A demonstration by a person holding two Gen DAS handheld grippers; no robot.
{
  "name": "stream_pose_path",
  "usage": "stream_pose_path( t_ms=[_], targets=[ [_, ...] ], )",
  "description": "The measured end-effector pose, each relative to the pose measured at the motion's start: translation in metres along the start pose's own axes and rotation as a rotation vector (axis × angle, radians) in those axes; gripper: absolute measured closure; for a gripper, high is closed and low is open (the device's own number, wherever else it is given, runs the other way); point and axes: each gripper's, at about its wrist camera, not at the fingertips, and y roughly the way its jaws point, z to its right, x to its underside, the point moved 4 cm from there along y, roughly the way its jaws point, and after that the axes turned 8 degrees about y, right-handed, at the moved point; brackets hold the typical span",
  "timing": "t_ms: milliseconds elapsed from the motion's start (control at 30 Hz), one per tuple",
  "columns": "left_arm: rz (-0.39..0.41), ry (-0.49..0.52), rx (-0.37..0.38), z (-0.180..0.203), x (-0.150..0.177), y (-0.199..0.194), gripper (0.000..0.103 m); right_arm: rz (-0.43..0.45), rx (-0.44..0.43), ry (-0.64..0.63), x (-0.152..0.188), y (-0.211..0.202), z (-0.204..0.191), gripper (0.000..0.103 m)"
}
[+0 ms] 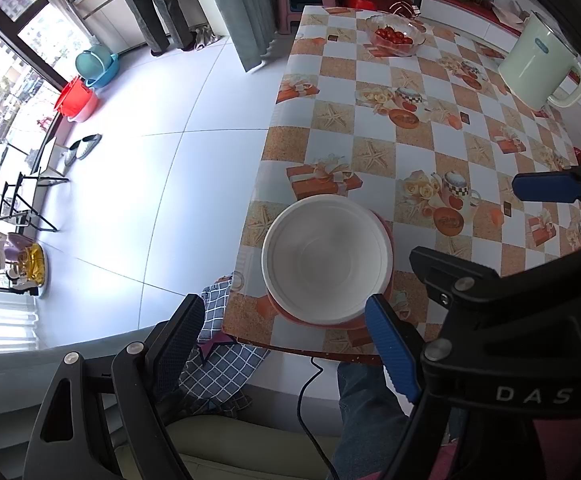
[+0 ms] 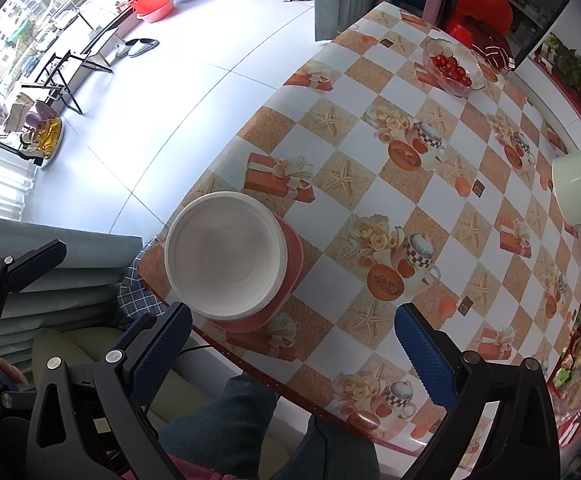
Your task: Organize plates and bowls
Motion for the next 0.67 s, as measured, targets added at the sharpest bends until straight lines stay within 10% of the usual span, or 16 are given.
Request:
stream_pose_path(
  t_ms=[667],
  targets=[
    [-0.009,0.013,-0.01,-0.0011,-0.005,0.0007,0.018,-0.03,-0.047,0.019,-0.0051,0.0079,0.0068,0.001]
  ],
)
